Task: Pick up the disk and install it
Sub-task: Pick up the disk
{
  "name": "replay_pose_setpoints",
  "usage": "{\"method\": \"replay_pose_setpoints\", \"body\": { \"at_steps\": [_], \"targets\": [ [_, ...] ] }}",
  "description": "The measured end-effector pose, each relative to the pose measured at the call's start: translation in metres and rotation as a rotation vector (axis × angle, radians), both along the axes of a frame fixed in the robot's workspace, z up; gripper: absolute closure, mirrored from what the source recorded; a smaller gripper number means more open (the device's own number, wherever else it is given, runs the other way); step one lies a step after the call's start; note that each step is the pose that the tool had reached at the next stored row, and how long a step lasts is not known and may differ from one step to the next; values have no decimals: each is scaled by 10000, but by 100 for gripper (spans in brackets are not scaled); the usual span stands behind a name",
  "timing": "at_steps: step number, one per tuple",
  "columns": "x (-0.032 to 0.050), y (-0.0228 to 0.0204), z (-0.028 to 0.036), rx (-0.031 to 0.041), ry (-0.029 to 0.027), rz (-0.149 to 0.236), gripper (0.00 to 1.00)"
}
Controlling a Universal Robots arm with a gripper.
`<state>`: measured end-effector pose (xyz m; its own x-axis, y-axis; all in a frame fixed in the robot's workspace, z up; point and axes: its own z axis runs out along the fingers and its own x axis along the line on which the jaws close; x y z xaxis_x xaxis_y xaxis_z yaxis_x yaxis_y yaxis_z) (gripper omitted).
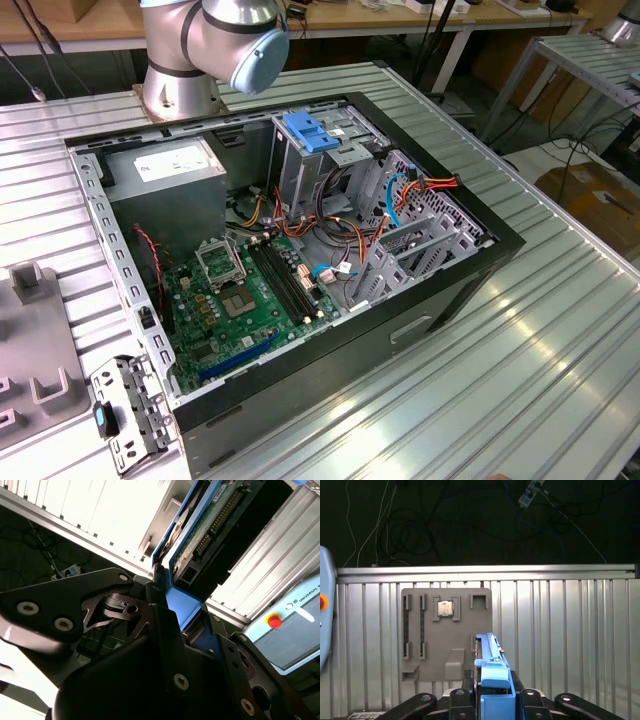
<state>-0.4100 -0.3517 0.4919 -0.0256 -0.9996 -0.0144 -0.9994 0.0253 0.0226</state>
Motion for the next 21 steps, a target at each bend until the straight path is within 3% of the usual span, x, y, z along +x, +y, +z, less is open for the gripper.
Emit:
{"method": "replay_pose_setpoints", "body": {
  "at_steps": [21],
  "targets": [
    [415,0,0,0,159,0,63]
  ]
}}
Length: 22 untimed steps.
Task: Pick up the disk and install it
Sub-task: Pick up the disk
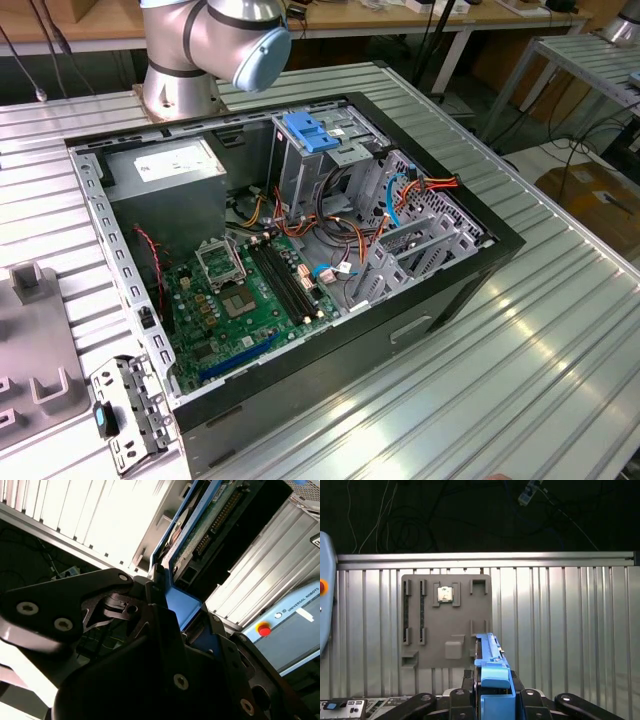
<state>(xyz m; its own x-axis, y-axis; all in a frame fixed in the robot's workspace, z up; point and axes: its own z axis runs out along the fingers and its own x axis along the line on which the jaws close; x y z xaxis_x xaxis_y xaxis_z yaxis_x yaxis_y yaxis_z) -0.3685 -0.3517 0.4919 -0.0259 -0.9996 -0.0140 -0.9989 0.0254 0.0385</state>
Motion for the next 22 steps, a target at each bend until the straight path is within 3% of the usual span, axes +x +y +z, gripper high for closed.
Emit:
{"method": "replay_pose_setpoints", "body": {
  "at_steps": [22],
  "targets": [
    [543,0,0,0,226,0,63]
  ]
}}
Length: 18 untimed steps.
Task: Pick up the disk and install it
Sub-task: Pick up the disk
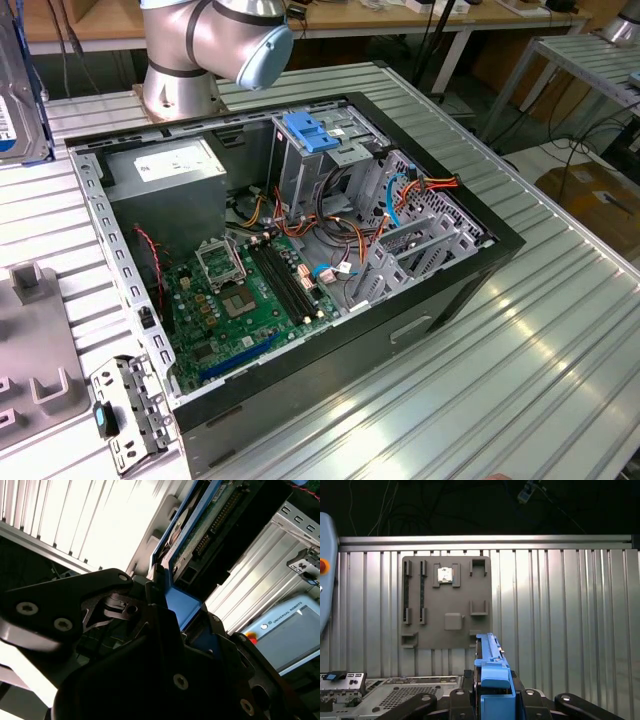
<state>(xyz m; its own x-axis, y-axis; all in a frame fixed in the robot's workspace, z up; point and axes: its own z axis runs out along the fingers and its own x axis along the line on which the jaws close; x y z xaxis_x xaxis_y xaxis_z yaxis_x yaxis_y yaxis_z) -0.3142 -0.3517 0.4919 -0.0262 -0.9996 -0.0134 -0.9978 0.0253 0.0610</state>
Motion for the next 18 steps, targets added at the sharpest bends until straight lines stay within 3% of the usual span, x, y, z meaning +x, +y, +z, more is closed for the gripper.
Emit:
{"method": "replay_pose_setpoints", "body": {
  "at_steps": [7,18],
  "targets": [
    [187,0,0,0,80,0,63],
    [546,0,0,0,242,0,63]
  ]
}}
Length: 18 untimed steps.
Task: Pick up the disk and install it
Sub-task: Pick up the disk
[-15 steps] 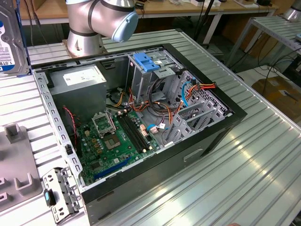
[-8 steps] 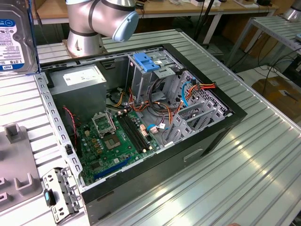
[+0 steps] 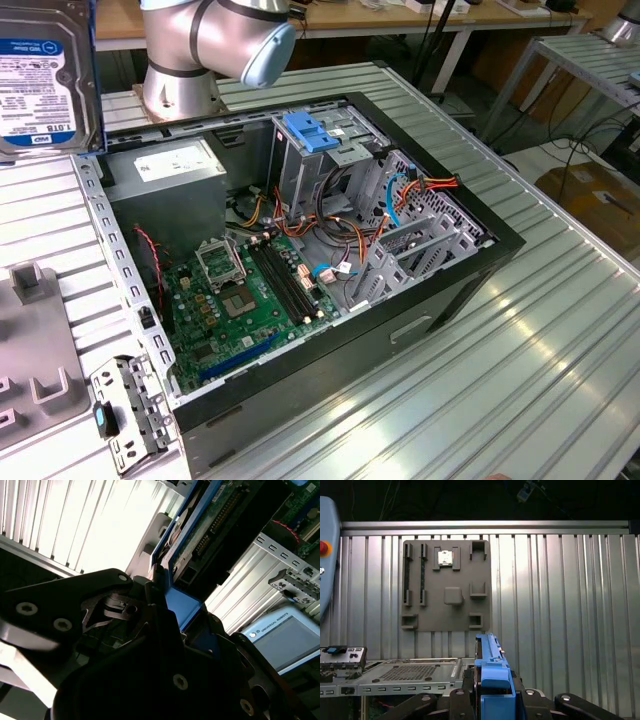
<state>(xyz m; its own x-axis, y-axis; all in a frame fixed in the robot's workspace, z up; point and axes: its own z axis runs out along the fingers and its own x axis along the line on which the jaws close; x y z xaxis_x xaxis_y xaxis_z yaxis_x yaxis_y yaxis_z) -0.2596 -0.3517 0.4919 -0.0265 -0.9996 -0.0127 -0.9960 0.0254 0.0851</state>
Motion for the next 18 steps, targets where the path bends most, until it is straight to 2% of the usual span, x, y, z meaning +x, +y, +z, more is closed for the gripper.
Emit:
{"method": "replay_pose_setpoints", "body": {
  "at_steps": [2,6,8,13,16,17,18],
  "targets": [
    [78,0,0,-1,23,1,63],
    [82,0,0,-97,2,0,63],
    [71,0,0,-133,-60,0,63],
    [23,0,-2,-209,-326,-2,63],
    [22,-6,-3,-218,-381,-1,63],
    [22,-13,-5,-232,-398,-3,63],
    [23,-15,-8,-277,-412,-2,63]
  ]
}}
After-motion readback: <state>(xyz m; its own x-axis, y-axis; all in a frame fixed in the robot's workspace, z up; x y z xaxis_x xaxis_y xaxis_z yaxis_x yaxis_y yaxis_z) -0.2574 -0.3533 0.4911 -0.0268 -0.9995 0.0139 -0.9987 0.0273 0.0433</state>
